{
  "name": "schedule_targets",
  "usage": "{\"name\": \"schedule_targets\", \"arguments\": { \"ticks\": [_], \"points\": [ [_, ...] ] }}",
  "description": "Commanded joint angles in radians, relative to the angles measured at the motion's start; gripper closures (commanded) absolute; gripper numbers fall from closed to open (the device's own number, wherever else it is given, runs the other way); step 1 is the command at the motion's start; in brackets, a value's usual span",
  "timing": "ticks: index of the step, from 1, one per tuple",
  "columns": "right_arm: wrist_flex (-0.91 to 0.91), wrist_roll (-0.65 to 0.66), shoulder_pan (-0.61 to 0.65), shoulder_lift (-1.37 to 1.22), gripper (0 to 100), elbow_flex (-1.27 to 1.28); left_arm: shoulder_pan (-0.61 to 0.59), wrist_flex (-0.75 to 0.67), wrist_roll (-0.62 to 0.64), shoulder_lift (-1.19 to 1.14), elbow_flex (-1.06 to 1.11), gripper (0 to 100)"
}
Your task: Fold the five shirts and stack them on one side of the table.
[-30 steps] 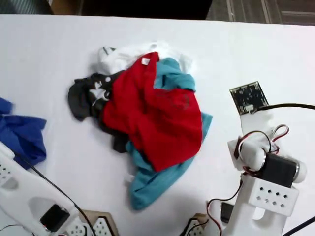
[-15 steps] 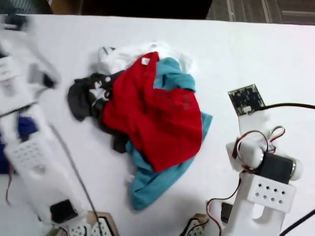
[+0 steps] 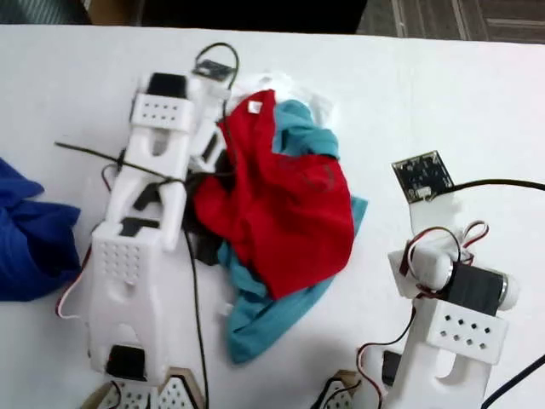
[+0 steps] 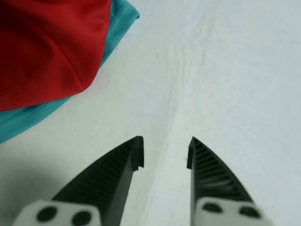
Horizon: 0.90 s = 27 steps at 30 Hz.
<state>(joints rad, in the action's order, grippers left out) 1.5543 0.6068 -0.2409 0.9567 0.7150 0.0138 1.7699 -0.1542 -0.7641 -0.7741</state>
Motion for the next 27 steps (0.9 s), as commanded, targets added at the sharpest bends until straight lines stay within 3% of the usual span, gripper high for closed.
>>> {"name": "schedule_targets", "arguments": {
  "ticks": [1,8,12,13,20,27],
  "points": [
    [-0.013,0.002,0.001,0.004,83.3,0.002,0.005,0.000,0.012,-0.046,-0.004,68],
    [-0.018,0.002,0.001,0.004,83.3,0.002,0.003,0.003,0.012,-0.193,-0.004,70],
    [-0.018,0.002,-0.002,0.004,83.3,0.002,-0.049,0.000,0.020,-0.207,-0.007,91],
    [-0.018,0.002,-0.004,0.004,83.3,0.002,-0.074,-0.002,0.034,-0.204,-0.013,98],
    [-0.018,0.002,-0.004,0.004,83.3,0.002,-0.334,0.011,0.063,-0.160,-0.220,98],
    [-0.035,0.002,0.001,0.004,83.3,0.002,-0.623,0.011,0.011,0.058,-0.446,98]
  ]
}}
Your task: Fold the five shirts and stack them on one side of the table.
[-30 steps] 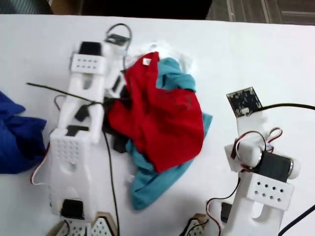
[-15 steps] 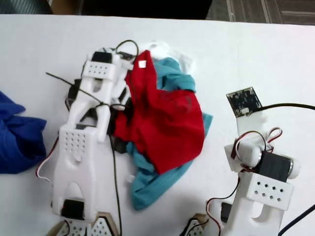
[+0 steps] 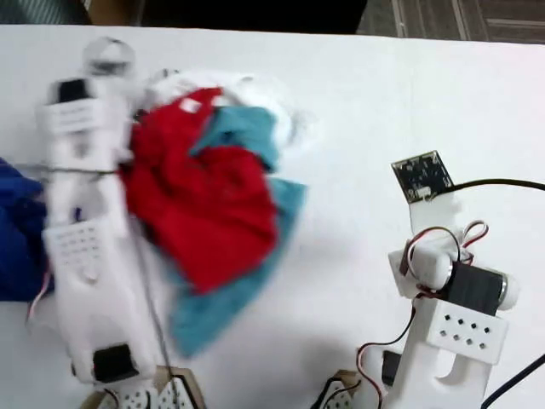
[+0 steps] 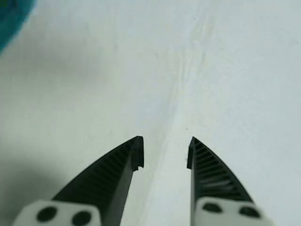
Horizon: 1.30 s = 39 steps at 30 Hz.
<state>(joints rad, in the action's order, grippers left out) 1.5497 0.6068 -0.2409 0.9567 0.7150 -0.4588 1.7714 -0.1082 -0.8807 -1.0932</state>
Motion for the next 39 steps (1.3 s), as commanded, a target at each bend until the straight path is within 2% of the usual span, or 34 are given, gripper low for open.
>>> {"name": "schedule_targets", "arguments": {
  "ticks": [1,10,18,22,24,27,30,32,39],
  "points": [
    [-0.038,0.002,0.001,0.004,83.3,0.002,-0.189,0.008,-0.052,0.209,-0.157,98],
    [-0.058,-0.002,0.001,-0.004,83.3,0.003,-0.450,0.006,-0.204,0.445,-0.363,98],
    [-0.077,-0.006,0.002,-0.004,83.3,0.003,-0.644,-0.002,-0.252,0.385,-0.239,97],
    [-0.091,-0.006,0.002,-0.004,83.3,0.003,-0.700,-0.017,-0.333,0.279,-0.150,97],
    [-0.091,-0.006,0.002,-0.005,83.3,0.003,-0.709,-0.009,-0.394,0.227,-0.137,94],
    [-0.091,-0.006,0.039,-0.005,83.3,0.003,-0.703,-0.006,-0.448,0.187,-0.139,82],
    [-0.091,-0.008,0.128,-0.005,83.3,0.015,-0.658,-0.006,-0.446,0.199,-0.139,70],
    [-0.094,-0.008,0.211,-0.005,83.3,0.034,-0.614,-0.005,-0.437,0.227,-0.139,69],
    [-0.272,-0.133,0.467,-0.015,83.3,0.091,-0.443,-0.014,-0.160,0.387,-0.139,69]
  ]
}}
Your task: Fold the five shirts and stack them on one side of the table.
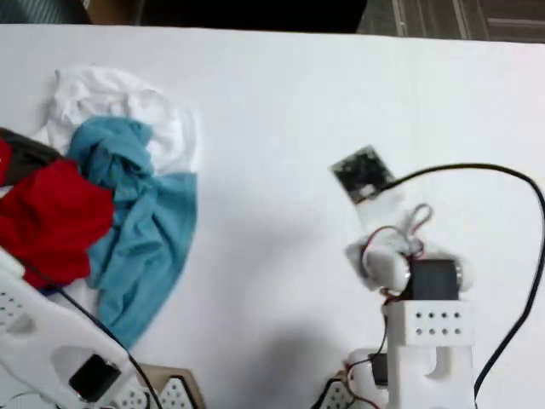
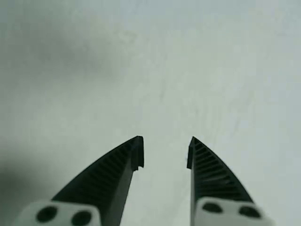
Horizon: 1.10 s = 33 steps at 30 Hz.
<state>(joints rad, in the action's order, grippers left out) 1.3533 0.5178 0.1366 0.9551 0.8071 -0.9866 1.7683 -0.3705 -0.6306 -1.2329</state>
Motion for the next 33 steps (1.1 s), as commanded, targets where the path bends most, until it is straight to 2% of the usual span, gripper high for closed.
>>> {"name": "schedule_targets", "arguments": {
  "ticks": [1,3,7,12,17,22,27,33],
  "points": [
    [-0.101,-0.063,0.122,-0.025,83.3,-0.003,0.117,-0.011,0.138,0.158,0.001,69],
    [-0.154,-0.103,0.179,-0.076,83.3,-0.008,0.193,-0.011,0.183,0.189,0.008,69],
    [-0.249,-0.144,0.289,-0.259,83.3,-0.021,0.336,-0.002,0.190,0.180,0.012,69],
    [-0.234,-0.158,0.435,-0.559,83.2,-0.216,0.364,-0.002,0.193,0.132,0.012,69],
    [-0.176,-0.203,0.595,-0.809,83.2,-0.500,0.204,0.006,0.227,0.130,0.010,69],
    [-0.183,-0.209,0.702,-1.040,83.2,-0.700,-0.005,0.011,0.163,0.123,0.012,69],
    [-0.183,-0.206,0.736,-1.260,83.2,-0.887,-0.170,0.011,0.094,0.123,0.012,69],
    [-0.177,-0.201,0.737,-1.494,83.2,-1.132,-0.295,0.011,0.035,0.123,0.012,69]
  ]
}}
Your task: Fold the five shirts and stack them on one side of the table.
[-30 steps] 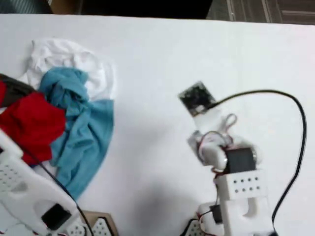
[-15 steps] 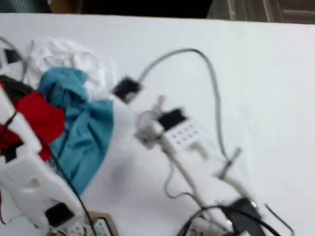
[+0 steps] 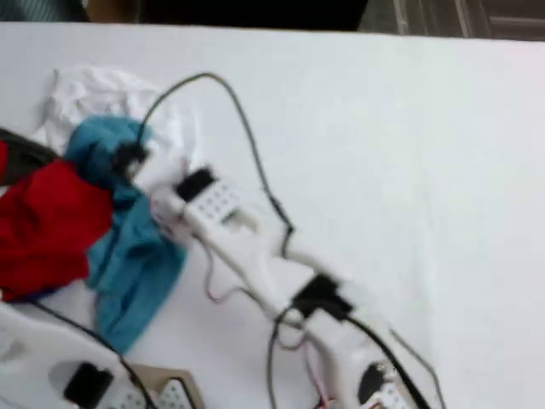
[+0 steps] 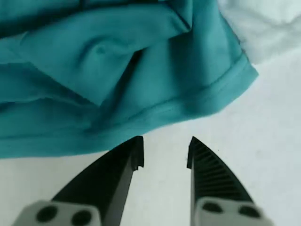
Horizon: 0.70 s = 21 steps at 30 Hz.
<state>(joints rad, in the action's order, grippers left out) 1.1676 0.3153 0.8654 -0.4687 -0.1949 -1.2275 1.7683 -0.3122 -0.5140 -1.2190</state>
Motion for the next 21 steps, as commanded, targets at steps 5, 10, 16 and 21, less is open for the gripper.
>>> {"name": "schedule_targets", "arguments": {
  "ticks": [5,10,16,21],
  "points": [
    [0.008,-0.002,0.008,-0.237,83.2,-0.264,-0.103,0.011,-0.055,0.006,-0.002,69],
    [0.035,-0.003,0.008,-0.364,83.6,-0.376,-0.103,0.012,-0.061,0.006,-0.002,69],
    [0.216,0.000,0.002,-0.381,98.8,-0.503,-0.095,0.012,-0.058,0.006,-0.002,69],
    [0.283,0.002,-0.031,-0.377,97.7,-0.531,-0.095,0.012,-0.058,0.005,-0.002,69]
  ]
}}
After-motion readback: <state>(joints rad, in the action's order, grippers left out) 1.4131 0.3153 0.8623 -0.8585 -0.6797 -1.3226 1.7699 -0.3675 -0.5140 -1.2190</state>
